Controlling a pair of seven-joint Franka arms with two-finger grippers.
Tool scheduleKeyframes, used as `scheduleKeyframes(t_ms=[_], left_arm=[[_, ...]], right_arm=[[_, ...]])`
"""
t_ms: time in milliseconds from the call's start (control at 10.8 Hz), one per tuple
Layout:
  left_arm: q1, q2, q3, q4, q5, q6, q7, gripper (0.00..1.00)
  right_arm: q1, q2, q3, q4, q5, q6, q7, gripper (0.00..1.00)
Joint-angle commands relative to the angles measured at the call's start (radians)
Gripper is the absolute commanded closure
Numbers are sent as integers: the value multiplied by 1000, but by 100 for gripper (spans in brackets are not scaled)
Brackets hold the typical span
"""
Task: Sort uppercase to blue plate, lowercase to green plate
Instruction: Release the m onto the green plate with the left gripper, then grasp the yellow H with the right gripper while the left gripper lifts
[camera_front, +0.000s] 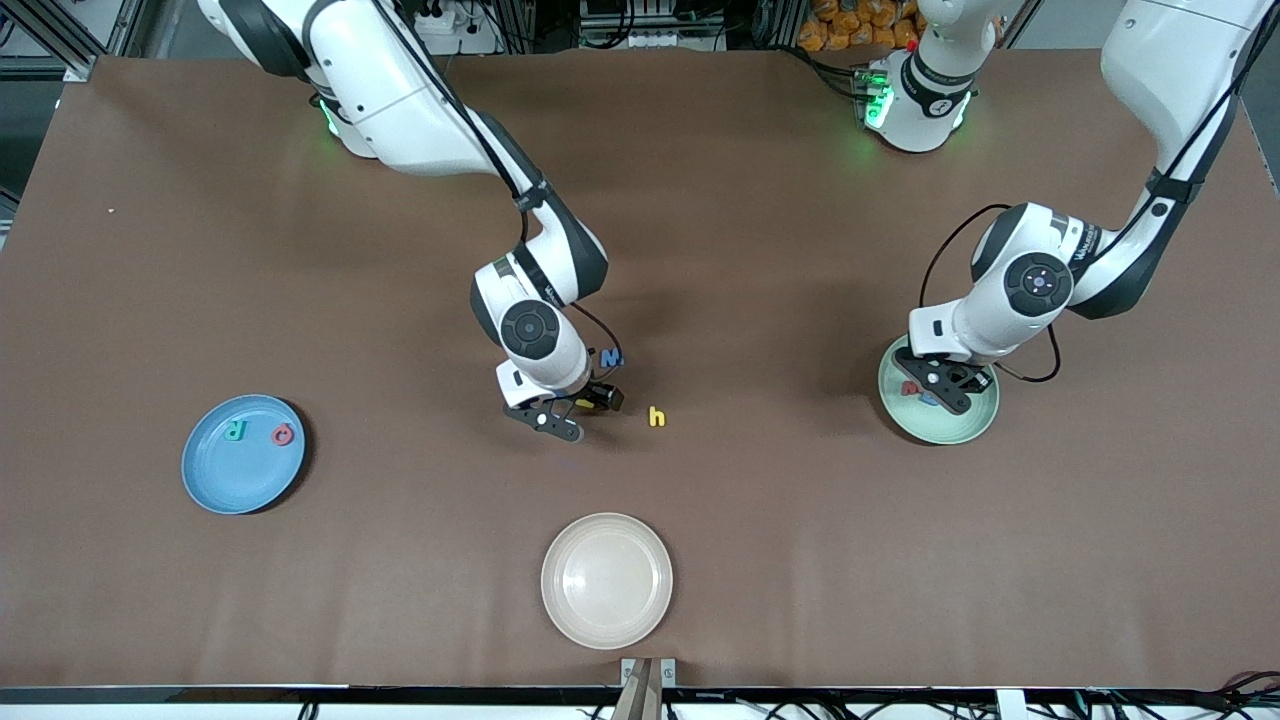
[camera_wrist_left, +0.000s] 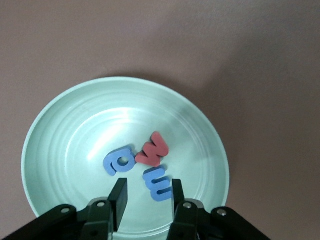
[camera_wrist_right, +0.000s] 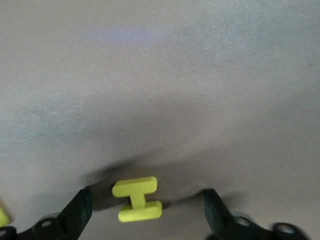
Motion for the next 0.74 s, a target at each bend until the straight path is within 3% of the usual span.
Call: scheduleKeyframes(t_ms=[0,279,651], left_arm=[[-3,-27,-44,-8,-24,-22,-89,56],[-12,-22,-135,44,-24,-95,-273,56],[-111,1,-143,160,-61,-157,-439,56]], right_arm=[[3,31,2,29,-10,4,-18,0],[3,28,2,57,-7,-2,-19,0],[5,22,2,74,-9,-9,-18,0]])
